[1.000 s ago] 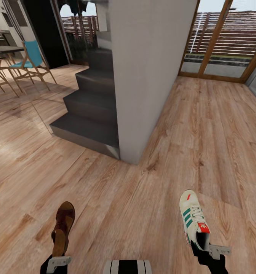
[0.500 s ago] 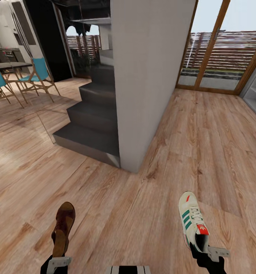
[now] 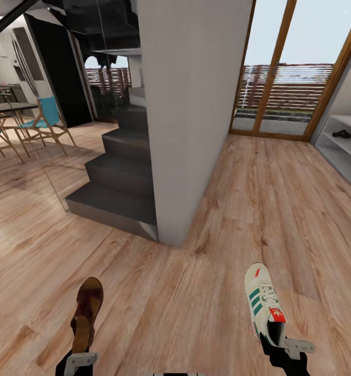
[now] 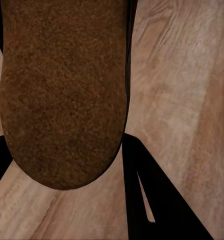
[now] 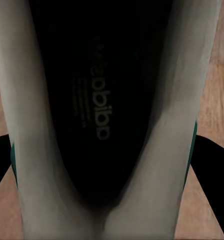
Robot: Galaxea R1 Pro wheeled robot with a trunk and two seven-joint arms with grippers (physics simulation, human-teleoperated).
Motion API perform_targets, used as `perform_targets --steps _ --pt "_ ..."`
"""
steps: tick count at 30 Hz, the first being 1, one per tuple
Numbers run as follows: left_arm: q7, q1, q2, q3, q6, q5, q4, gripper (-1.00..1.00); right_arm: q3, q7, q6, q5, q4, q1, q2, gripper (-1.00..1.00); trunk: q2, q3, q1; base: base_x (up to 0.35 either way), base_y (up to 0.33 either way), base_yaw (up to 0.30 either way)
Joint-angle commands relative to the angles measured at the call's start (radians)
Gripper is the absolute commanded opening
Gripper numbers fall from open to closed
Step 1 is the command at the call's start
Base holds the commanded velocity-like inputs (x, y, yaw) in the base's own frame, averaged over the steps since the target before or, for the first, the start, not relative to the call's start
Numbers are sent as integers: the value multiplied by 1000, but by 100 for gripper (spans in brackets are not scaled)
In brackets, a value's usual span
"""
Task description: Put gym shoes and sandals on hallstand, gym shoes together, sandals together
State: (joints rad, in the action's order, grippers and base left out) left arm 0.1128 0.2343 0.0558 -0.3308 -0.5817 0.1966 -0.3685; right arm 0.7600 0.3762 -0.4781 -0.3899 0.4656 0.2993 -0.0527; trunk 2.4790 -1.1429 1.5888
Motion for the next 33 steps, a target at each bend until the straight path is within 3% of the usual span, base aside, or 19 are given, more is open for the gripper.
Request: perform_targets --steps 1,15,33 --pt "8 0 -1 -9 -3 9 0 -100 9 9 -4 -6 -1 1 1 -100 -7 4 -4 0 0 -211" --pt "8 0 -3 -8 -3 9 0 -100 9 9 -4 -4 -17 1 -1 -100 -105 63 -58 0 0 -225" --pt "8 -1 -2 -8 -3 9 0 -100 10 9 -4 -4 -18 1 -1 -100 -105 80 -58 0 0 -260"
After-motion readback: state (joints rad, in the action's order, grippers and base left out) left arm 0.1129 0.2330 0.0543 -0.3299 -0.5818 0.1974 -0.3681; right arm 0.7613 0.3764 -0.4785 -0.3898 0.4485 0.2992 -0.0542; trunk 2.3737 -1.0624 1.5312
